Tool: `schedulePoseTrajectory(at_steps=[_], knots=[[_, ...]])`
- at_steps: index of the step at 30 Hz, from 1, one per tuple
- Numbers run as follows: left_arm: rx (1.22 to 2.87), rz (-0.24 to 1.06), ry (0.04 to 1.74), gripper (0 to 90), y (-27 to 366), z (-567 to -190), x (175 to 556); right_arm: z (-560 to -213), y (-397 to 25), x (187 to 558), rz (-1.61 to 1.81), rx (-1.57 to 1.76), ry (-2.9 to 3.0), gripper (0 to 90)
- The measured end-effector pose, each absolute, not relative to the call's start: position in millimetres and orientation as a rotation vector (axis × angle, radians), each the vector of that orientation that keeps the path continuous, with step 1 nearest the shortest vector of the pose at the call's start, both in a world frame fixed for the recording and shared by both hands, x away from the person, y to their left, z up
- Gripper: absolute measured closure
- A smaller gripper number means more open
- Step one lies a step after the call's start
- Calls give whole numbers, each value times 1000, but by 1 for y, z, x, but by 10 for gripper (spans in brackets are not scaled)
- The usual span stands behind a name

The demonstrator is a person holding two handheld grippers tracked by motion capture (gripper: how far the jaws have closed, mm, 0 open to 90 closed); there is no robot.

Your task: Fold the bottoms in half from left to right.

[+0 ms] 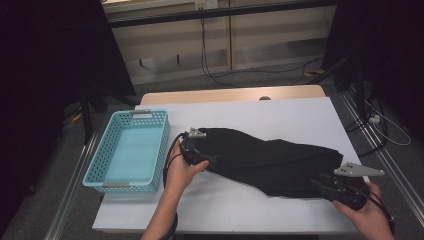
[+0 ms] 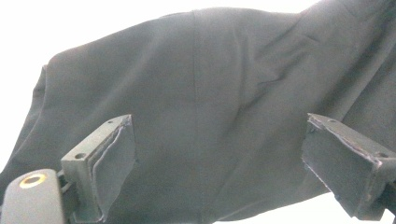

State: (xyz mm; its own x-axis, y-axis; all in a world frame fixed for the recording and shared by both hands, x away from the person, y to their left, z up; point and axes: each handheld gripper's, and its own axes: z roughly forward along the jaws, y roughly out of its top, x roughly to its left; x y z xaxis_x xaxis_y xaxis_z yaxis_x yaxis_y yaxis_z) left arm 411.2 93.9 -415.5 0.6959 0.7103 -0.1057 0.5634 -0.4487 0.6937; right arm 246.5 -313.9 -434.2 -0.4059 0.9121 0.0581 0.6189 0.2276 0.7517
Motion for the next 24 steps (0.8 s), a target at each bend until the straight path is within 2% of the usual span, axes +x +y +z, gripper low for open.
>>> schedulePoseTrajectory(at_steps=[2, 8, 12, 13, 14, 15, 24], knots=[[2171, 259, 973, 110, 95, -416, 412, -439, -310, 243, 988, 1373, 2158, 739], [2171, 267, 970, 110, 95, -416, 411, -449, -302, 243, 918, 1348, 2206, 707], [2173, 261, 972, 110, 94, -417, 411, -452, -300, 243, 918, 1338, 2204, 715], [2177, 262, 969, 111, 94, -417, 411, -451, -300, 243, 906, 1334, 2214, 813], [2177, 262, 969, 112, 94, -417, 411, -451, -300, 243, 906, 1334, 2214, 813], [2174, 264, 971, 112, 94, -416, 411, -451, -300, 244, 903, 1327, 2215, 870], [2154, 267, 972, 112, 95, -413, 411, -432, -307, 231, 961, 1293, 2232, 880]])
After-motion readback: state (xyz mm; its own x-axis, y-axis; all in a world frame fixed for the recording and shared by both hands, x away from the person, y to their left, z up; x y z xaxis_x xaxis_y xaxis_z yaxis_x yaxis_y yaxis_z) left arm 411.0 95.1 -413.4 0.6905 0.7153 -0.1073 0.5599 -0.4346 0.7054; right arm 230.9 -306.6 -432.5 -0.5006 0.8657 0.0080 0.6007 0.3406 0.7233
